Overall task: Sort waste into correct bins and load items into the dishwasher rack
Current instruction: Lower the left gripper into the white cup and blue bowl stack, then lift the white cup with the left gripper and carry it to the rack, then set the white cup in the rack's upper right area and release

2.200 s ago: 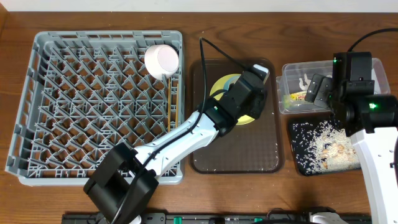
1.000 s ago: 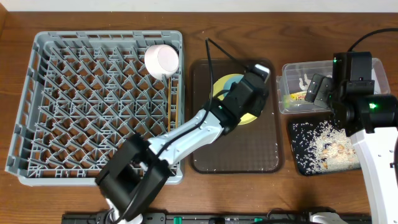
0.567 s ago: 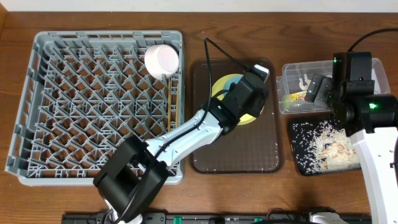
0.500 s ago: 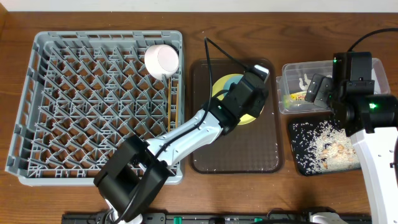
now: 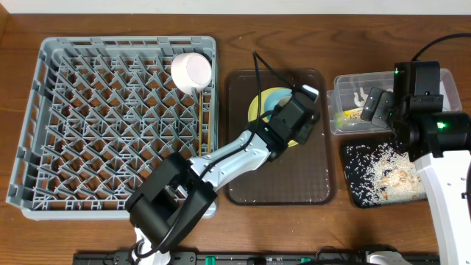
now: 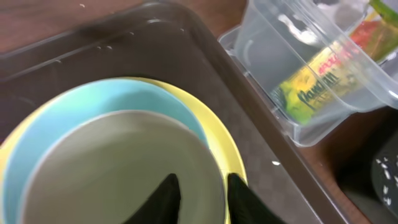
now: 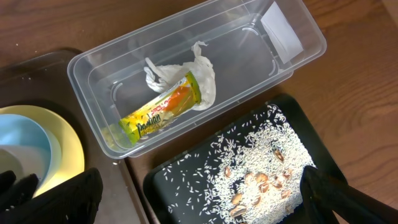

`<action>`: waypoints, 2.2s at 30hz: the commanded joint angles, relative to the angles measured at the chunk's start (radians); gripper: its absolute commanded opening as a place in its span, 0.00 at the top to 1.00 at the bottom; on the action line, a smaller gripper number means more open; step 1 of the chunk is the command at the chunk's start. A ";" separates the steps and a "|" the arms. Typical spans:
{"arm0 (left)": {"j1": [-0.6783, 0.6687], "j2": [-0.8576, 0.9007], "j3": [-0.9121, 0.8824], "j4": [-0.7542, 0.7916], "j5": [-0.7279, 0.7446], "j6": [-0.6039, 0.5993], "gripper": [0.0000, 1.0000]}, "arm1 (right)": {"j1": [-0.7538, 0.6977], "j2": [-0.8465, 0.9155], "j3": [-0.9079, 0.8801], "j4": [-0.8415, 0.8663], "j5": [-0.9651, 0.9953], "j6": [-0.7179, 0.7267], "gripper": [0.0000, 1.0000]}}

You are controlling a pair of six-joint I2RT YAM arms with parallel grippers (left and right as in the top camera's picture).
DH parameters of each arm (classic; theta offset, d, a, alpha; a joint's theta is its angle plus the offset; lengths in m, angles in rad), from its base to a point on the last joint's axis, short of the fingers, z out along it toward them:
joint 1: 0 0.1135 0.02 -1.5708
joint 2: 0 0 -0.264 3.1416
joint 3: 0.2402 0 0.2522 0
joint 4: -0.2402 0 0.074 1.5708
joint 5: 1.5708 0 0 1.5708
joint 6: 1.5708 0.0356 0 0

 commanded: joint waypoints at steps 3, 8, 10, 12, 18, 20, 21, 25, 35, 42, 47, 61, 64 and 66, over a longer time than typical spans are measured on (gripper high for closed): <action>0.002 0.009 0.002 0.003 -0.044 0.018 0.90 | 0.000 -0.006 0.003 -0.002 0.016 -0.007 0.01; 0.002 -0.005 0.003 0.029 -0.059 0.018 0.94 | 0.000 -0.006 0.003 -0.002 0.016 -0.007 0.01; 0.003 -0.036 0.005 0.029 -0.058 0.018 0.94 | 0.000 -0.006 0.003 -0.002 0.016 -0.007 0.01; 0.008 -0.082 0.006 0.021 -0.054 0.017 0.94 | 0.000 -0.006 0.003 -0.002 0.016 -0.007 0.01; 0.070 -0.288 0.006 -0.066 -0.025 -0.047 0.94 | 0.000 -0.006 0.003 -0.002 0.016 -0.007 0.01; 0.114 -0.356 0.006 -0.104 0.060 -0.051 0.94 | 0.000 -0.006 0.003 -0.002 0.016 -0.007 0.01; 0.144 -0.388 0.006 -0.126 0.109 -0.071 0.94 | -0.001 -0.006 0.003 -0.002 0.016 -0.007 0.01; 0.296 -0.454 0.006 -0.204 0.340 -0.190 0.94 | 0.000 -0.006 0.003 -0.002 0.016 -0.007 0.01; 0.729 -0.322 0.006 -0.173 1.186 -0.500 0.94 | 0.000 -0.006 0.003 -0.002 0.016 -0.007 0.01; 0.844 -0.200 -0.013 -0.175 1.300 -0.495 0.94 | 0.000 -0.006 0.003 -0.002 0.016 -0.007 0.01; 0.859 -0.127 -0.023 -0.177 1.305 -0.496 0.94 | -0.001 -0.006 0.003 -0.002 0.016 -0.007 0.01; 0.956 -0.076 -0.077 -0.234 1.265 -0.484 0.94 | 0.000 -0.006 0.003 -0.002 0.016 -0.007 0.01; 0.964 -0.076 -0.106 -0.233 1.215 -0.476 0.94 | 0.000 -0.006 0.003 -0.002 0.016 -0.007 0.01; 0.969 -0.076 -0.111 -0.234 1.189 -0.471 0.94 | 0.000 -0.006 0.003 -0.002 0.016 -0.007 0.01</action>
